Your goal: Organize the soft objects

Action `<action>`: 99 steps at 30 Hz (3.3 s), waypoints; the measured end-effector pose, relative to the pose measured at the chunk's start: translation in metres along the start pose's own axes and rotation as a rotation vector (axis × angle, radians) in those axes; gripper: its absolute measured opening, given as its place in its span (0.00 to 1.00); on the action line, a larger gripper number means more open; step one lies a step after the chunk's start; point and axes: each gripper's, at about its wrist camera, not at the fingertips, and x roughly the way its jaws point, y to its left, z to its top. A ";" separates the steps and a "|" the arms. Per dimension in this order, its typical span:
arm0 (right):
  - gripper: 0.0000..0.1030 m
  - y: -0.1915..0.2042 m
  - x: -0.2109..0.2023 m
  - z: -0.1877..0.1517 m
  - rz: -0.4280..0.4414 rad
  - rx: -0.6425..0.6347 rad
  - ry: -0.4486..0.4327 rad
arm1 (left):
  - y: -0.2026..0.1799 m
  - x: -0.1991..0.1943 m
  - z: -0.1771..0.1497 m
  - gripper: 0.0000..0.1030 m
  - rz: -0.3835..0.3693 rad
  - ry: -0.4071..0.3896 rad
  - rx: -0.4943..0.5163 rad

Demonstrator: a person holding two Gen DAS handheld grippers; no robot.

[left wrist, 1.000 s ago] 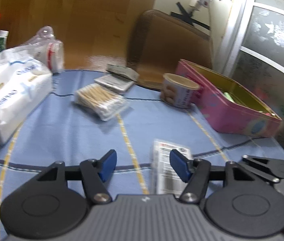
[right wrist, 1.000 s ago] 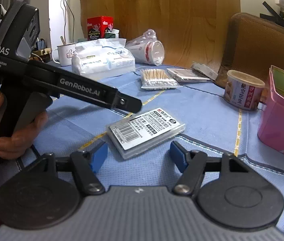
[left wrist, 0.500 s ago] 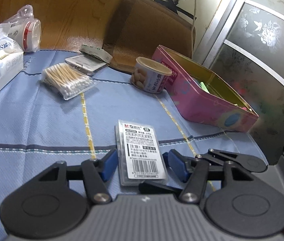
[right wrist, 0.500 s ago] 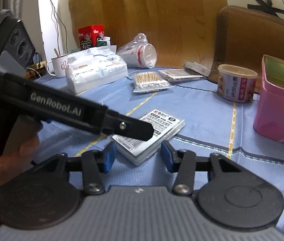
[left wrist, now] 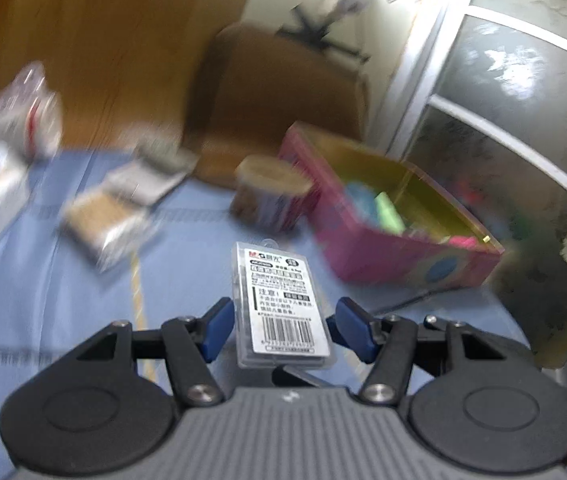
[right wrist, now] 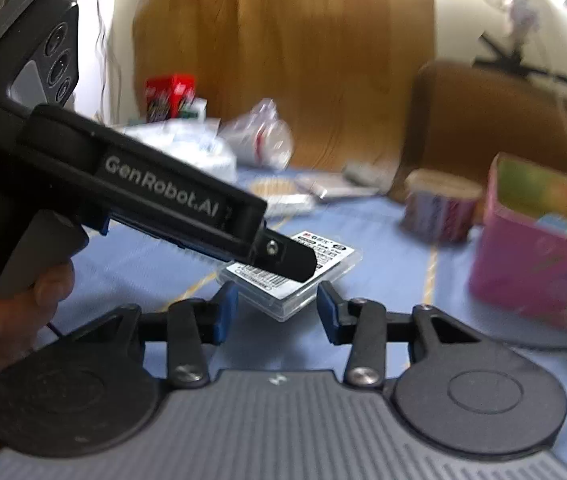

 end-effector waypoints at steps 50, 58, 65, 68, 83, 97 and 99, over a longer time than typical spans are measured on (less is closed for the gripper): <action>0.53 -0.129 -0.056 -0.003 -0.372 0.623 -0.137 | -0.066 0.041 0.002 0.84 0.290 0.045 0.192; 0.55 -0.123 -0.057 -0.002 -0.368 0.667 -0.130 | -0.057 0.036 -0.004 0.92 0.317 0.053 0.180; 0.61 -0.119 -0.058 -0.001 -0.361 0.668 -0.136 | -0.059 0.034 -0.006 0.99 0.341 0.046 0.209; 0.61 -0.118 -0.059 0.000 -0.360 0.668 -0.142 | -0.059 0.035 -0.006 1.00 0.348 0.051 0.206; 0.62 -0.121 -0.058 -0.002 -0.354 0.674 -0.136 | -0.055 0.037 -0.008 1.00 0.363 0.069 0.206; 0.62 -0.119 -0.058 -0.001 -0.361 0.659 -0.138 | -0.056 0.036 -0.011 1.00 0.336 0.069 0.217; 0.62 -0.117 -0.057 -0.001 -0.369 0.647 -0.141 | -0.059 0.033 -0.012 1.00 0.320 0.057 0.228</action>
